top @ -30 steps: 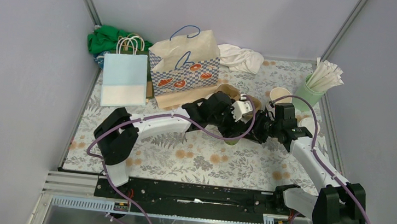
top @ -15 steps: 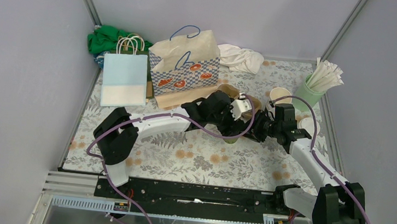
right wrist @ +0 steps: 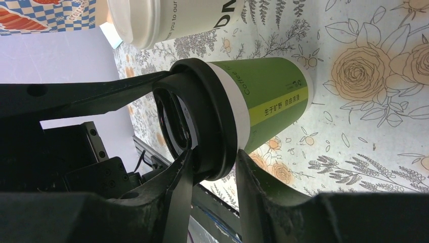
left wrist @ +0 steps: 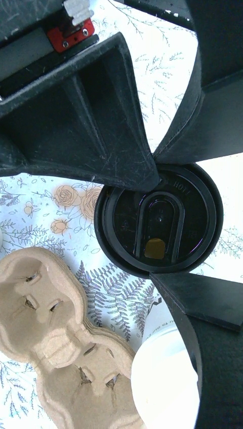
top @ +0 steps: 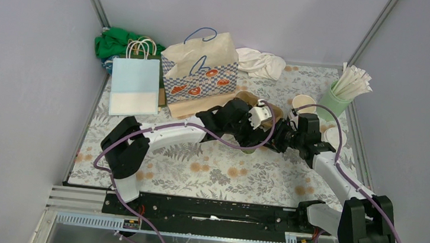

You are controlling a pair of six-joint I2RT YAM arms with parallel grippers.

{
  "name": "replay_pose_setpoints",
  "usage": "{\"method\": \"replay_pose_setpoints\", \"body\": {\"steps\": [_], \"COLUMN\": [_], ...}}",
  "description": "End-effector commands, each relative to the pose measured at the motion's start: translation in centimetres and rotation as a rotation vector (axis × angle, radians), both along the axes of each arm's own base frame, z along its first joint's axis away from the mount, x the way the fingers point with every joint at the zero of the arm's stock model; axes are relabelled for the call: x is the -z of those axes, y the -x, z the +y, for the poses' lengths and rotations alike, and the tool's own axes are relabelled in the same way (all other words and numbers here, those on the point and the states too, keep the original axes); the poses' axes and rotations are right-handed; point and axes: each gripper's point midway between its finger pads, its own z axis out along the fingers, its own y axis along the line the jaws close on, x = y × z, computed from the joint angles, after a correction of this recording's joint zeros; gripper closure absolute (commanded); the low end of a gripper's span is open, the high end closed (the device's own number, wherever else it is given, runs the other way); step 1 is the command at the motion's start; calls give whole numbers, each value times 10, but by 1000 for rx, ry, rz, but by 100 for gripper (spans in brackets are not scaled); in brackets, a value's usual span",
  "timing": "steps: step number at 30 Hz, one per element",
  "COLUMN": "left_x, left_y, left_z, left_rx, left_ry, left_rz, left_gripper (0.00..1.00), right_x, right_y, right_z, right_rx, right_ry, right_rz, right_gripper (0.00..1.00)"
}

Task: Pack the takeout coffee
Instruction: Close the cup lid on the coffee cup.

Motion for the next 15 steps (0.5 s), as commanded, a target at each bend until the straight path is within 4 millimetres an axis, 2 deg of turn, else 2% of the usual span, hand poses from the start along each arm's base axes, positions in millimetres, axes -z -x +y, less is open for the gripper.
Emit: {"method": "replay_pose_setpoints", "body": {"steps": [1, 15], "left_x": [69, 87], "left_y": [22, 29], "left_z": [26, 34], "left_rx": [8, -6], "left_ry": [-185, -190], "left_rz": [103, 129], "left_gripper": [35, 36], "right_x": [40, 61], "right_y": [27, 33], "right_z": [0, -5], "right_rx": [-30, -25], "right_ry": [35, 63], "right_rz": [143, 168], "right_gripper": [70, 70]}}
